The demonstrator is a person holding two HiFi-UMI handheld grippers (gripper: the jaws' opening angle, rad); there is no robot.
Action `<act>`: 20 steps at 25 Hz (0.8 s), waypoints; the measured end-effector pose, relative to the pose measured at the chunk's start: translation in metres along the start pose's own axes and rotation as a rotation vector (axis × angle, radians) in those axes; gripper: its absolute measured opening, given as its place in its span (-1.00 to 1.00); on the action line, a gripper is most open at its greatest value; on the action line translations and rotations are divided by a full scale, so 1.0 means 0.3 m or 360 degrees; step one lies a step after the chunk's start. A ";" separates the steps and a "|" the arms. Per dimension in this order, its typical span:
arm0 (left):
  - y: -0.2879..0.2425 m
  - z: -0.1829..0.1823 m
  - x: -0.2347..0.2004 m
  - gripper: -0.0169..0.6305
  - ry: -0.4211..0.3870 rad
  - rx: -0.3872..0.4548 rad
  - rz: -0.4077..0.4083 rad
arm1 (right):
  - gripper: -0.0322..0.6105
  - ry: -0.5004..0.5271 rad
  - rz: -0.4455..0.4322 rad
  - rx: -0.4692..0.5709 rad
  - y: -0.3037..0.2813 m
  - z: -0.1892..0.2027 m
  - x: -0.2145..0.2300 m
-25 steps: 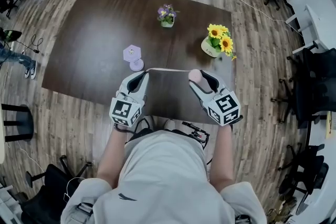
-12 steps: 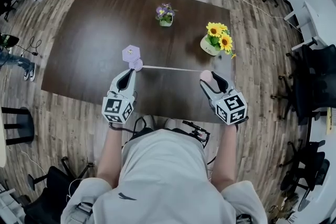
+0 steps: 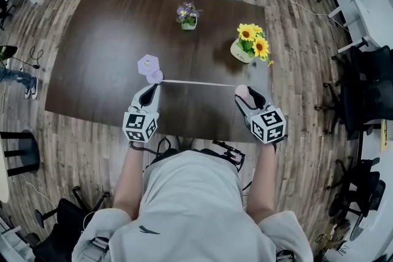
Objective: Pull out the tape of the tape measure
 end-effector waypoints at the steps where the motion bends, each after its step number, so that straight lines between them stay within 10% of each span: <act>1: -0.013 0.014 0.001 -0.91 0.0009 -0.0023 0.0008 | -0.23 -0.0022 0.0005 -0.0002 -0.008 0.016 0.010; 20: -0.285 0.365 0.035 -0.91 -0.0139 -0.0609 0.0036 | -0.23 -0.0318 0.0089 -0.0370 -0.298 0.411 0.189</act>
Point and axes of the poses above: the fingertips, and each gripper's own axes: y backward along the fingers, x to its right, z out of its underside, the point moved 5 cm from there along y, backward along the fingers, and after that the axes turned 8 degrees about -z, right-handed, at the moved point
